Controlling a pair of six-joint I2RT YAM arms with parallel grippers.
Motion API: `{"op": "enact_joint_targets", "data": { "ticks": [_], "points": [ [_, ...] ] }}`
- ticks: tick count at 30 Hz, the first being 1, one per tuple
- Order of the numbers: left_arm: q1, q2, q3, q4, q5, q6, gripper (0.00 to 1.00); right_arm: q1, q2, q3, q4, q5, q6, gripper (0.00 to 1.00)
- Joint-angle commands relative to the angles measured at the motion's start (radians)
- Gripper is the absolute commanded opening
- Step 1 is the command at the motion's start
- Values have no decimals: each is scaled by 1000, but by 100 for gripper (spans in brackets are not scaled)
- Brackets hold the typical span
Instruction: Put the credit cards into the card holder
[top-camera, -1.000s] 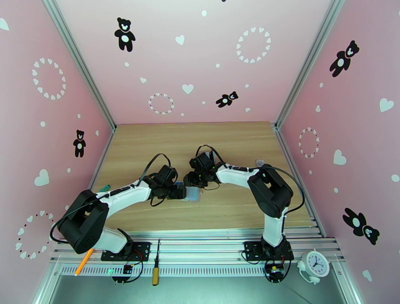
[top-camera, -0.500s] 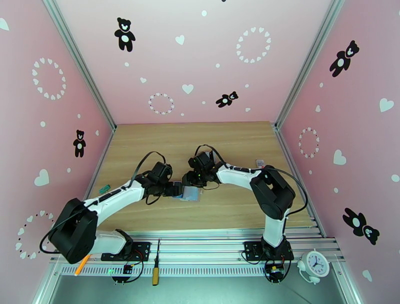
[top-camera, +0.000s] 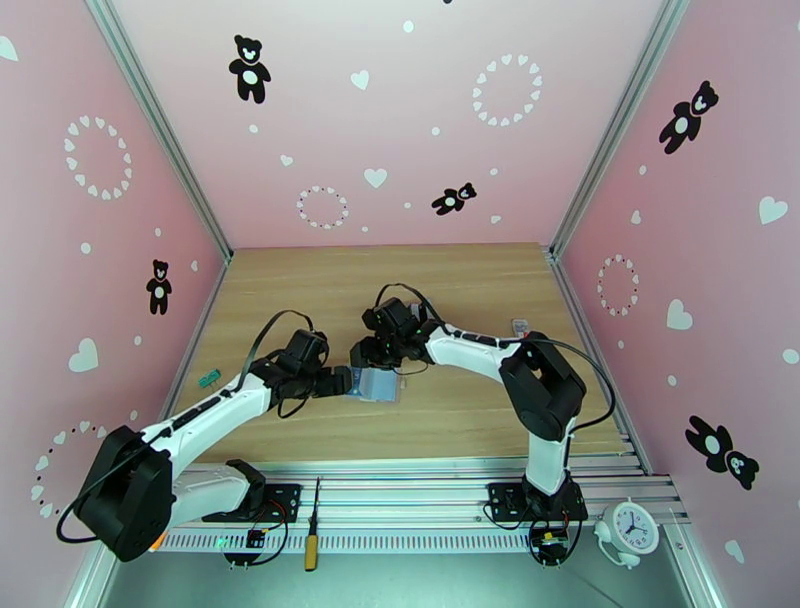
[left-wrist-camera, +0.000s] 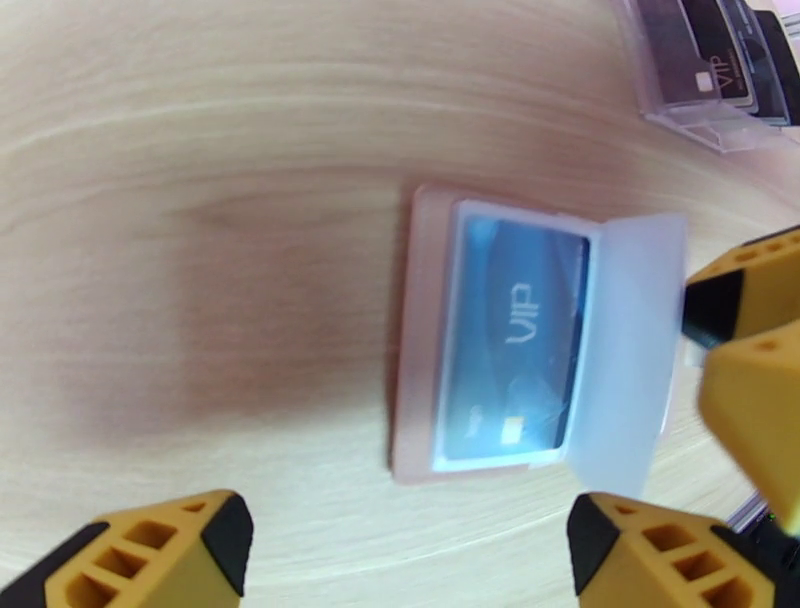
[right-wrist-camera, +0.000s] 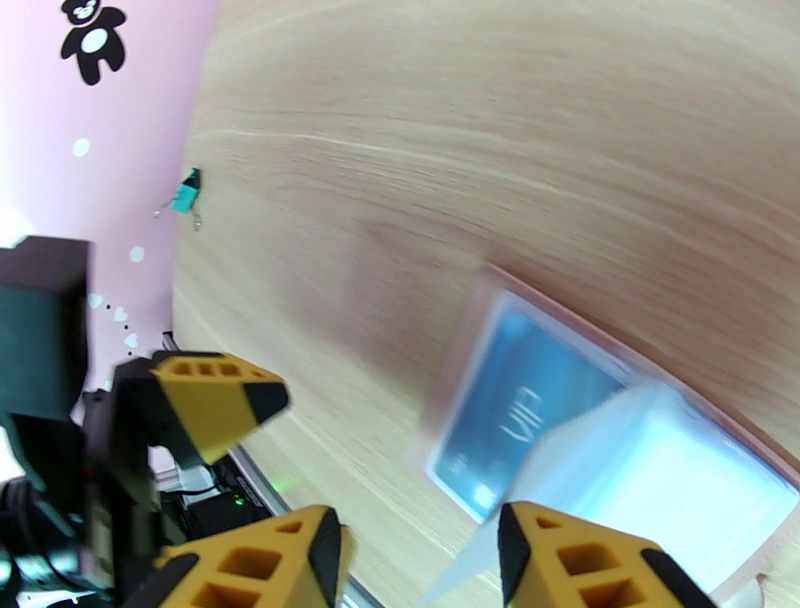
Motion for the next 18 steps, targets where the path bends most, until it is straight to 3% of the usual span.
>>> {"op": "enact_joint_targets", "data": {
  "ticks": [1,18],
  "points": [
    [11,-34,-14,-23,-37,-19,89,6,40,38,-9,-22,10,47],
    [14,-9,-31,19,-16,-22,89,7,153,59,37,-71,30,47]
  ]
}}
